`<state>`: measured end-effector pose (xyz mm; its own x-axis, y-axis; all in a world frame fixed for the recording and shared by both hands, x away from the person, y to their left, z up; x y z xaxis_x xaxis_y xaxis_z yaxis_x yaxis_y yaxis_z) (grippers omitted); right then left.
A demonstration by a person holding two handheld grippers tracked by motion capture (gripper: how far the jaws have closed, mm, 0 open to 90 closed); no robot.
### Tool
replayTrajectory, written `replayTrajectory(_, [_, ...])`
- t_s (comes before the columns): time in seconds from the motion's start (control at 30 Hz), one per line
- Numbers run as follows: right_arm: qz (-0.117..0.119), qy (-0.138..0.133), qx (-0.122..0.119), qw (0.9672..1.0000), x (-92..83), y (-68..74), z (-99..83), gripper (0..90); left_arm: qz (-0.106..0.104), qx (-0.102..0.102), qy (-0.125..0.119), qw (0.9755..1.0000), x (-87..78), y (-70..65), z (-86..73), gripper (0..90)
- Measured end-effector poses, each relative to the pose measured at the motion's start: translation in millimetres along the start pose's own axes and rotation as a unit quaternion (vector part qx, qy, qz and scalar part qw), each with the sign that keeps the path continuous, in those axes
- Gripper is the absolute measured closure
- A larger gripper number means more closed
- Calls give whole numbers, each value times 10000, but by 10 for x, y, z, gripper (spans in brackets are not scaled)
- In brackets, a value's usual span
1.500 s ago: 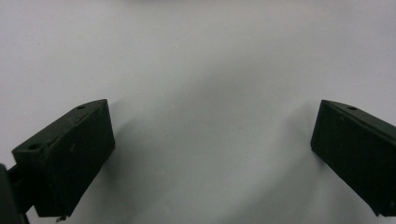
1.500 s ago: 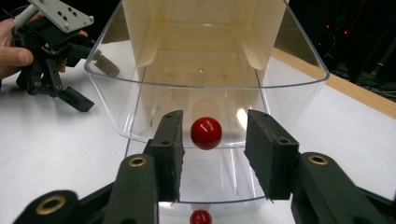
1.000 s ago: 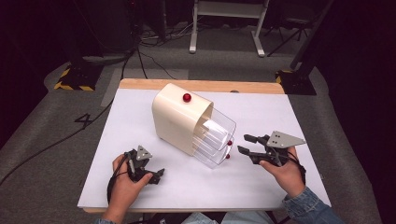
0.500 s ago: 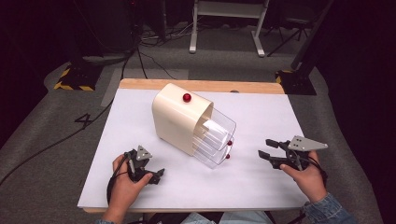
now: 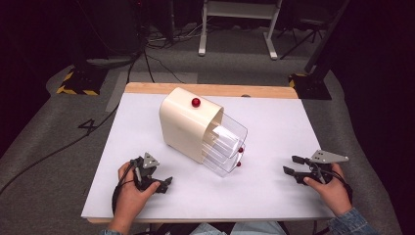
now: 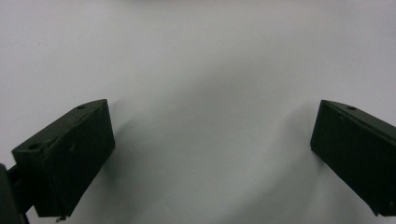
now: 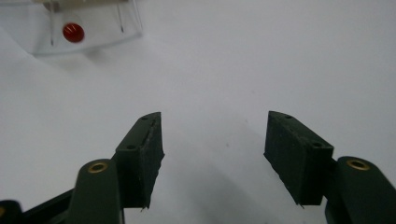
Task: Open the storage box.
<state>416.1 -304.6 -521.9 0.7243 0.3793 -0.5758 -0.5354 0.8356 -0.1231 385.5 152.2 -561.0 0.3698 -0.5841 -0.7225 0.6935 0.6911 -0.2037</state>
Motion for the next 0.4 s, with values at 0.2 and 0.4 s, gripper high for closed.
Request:
replayTrajectory(0.2, [-13, 398, -126, 9991, 112, -21, -215, 310, -7, -4, 15, 10000, -1, -1, -1, 0])
replayTrajectory(0.4, [-377, 548, -271, 9974, 150, -38, -242, 131, 8, 6, 3, 10000, 0, 1, 0, 0])
Point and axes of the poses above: each handheld gripper's, and its own axes: x roughly forward along the jaws, z roughly out of its top, y roughly to its left, the point moved 10 cm from there along x, roughly forward along the jaws, and after that the axes turned 14 degrees about -z, right-handed, at the moved point
